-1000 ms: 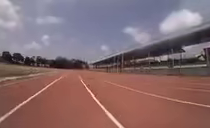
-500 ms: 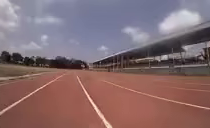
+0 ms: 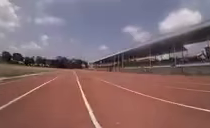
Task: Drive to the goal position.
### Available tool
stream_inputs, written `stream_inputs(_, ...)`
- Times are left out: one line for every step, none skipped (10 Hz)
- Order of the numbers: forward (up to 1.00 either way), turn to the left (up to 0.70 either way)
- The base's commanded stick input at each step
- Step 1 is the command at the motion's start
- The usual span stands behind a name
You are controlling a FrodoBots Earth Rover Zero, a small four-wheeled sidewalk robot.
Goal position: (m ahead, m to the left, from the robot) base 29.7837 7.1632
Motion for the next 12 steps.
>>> stream_inputs(0.7, 0.0)
stream_inputs(0.7, 0.0)
stream_inputs(0.7, 0.0)
stream_inputs(0.7, 0.0)
stream_inputs(0.7, 0.0)
stream_inputs(0.7, 0.0)
stream_inputs(0.7, 0.0)
stream_inputs(0.7, 0.0)
stream_inputs(0.7, 0.0)
stream_inputs(0.7, 0.0)
stream_inputs(0.7, 0.0)
stream_inputs(0.7, 0.0)
